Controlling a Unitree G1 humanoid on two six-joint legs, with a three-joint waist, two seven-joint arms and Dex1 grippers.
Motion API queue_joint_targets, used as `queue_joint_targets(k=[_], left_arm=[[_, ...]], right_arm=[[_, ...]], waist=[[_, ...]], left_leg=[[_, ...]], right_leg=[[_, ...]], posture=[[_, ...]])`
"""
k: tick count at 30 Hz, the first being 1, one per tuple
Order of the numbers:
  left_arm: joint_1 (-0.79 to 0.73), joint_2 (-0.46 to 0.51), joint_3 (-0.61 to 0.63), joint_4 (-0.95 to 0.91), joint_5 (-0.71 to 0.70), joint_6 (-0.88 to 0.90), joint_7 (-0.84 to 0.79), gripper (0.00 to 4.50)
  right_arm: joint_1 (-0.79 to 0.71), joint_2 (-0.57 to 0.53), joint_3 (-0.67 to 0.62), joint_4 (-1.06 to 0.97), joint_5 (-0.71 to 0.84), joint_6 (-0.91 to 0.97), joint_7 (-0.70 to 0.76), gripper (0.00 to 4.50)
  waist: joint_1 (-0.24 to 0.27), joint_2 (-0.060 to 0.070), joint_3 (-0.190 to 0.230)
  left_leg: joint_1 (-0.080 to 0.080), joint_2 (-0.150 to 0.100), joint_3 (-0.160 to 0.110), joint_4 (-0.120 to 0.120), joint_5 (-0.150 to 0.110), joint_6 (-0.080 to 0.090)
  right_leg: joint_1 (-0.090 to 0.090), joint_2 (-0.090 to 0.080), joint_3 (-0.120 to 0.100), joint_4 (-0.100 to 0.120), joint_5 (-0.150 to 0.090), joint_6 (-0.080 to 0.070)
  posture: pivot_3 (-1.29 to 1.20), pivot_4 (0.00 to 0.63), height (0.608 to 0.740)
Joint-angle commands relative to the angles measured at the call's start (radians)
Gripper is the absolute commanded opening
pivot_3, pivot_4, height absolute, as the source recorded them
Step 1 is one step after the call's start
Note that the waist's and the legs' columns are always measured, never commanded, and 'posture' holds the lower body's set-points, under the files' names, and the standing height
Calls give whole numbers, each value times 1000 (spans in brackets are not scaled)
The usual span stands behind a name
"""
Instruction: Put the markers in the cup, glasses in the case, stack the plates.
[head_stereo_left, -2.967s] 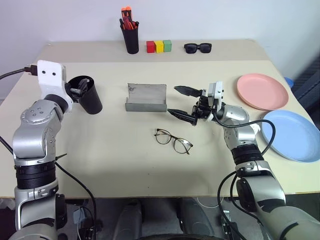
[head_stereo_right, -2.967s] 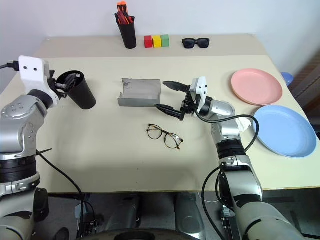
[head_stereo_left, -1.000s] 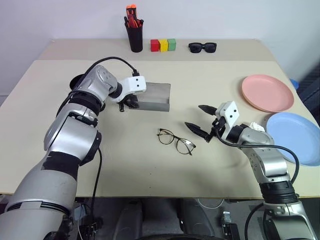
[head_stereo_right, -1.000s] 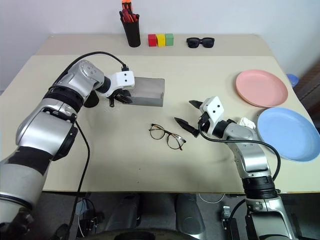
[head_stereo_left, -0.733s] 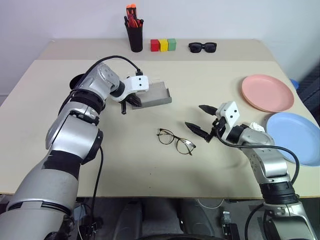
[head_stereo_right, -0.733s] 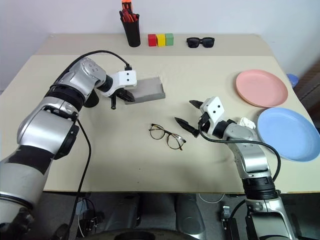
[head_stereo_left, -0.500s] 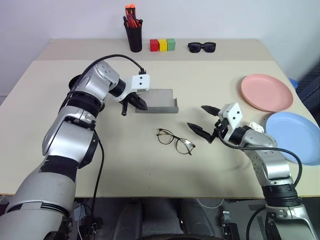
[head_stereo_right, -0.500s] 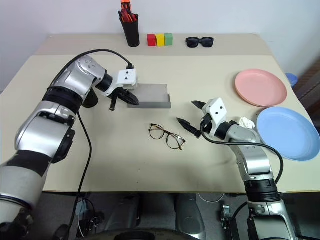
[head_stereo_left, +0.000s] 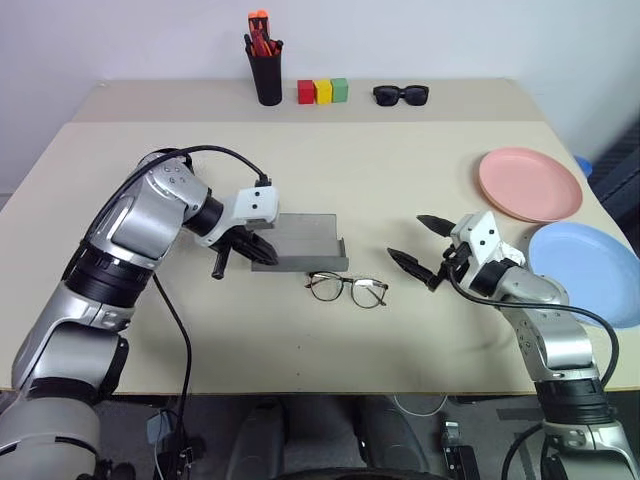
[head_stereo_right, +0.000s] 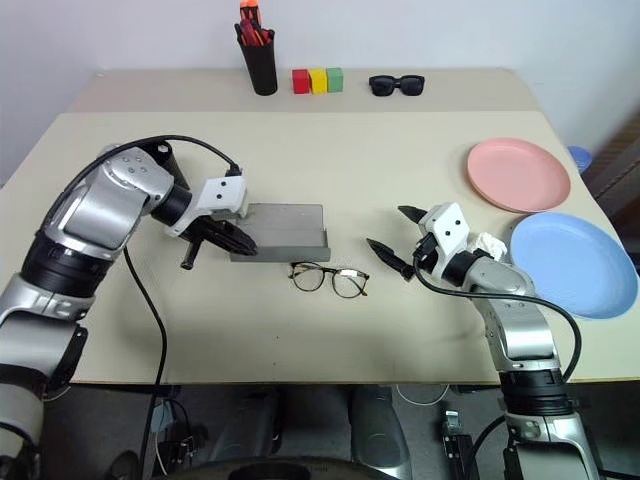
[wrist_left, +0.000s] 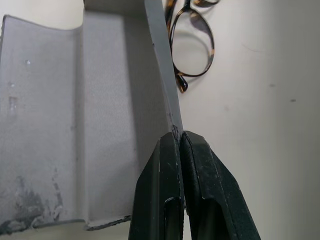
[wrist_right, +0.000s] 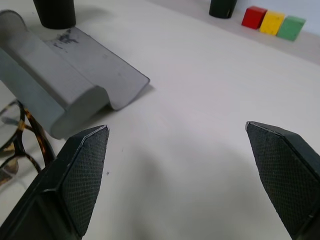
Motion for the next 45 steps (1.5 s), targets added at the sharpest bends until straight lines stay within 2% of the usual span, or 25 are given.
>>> queue_joint_targets(k=[1, 7, 17, 26, 45], left_arm=[[9, 22, 28, -78, -38, 41, 22, 139], [7, 1, 2, -70, -44, 65, 95, 139], [-12, -1, -41, 15, -16, -1, 149, 139], [-71, -87, -90, 181, 56, -46, 248, 139], [-111, -119, -96, 327, 81, -264, 172, 139]], right_arm=[[-8, -3, -19, -31, 12, -23, -2, 4500], [-25, -1, -5, -48, 9, 0, -12, 4500], [-7, -13, -12, -143, 27, 84, -27, 4500], [28, -26, -31, -148, 31, 76, -21, 4500], [50, -49, -39, -177, 46, 91, -25, 4500]], waist=[[0, 0, 0], [1, 0, 0], [3, 0, 0], [17, 0, 0], [17, 0, 0]], left_leg=[[0, 0, 0, 0, 0, 0], [0, 0, 0, 0, 0, 0], [0, 0, 0, 0, 0, 0], [0, 0, 0, 1, 0, 0], [0, 0, 0, 1, 0, 0]], right_leg=[[0, 0, 0, 0, 0, 0], [0, 0, 0, 0, 0, 0], [0, 0, 0, 0, 0, 0], [0, 0, 0, 0, 0, 0], [0, 0, 0, 0, 0, 0]], posture=[[0, 150, 740], [0, 150, 740], [0, 150, 740], [0, 150, 740], [0, 150, 740]])
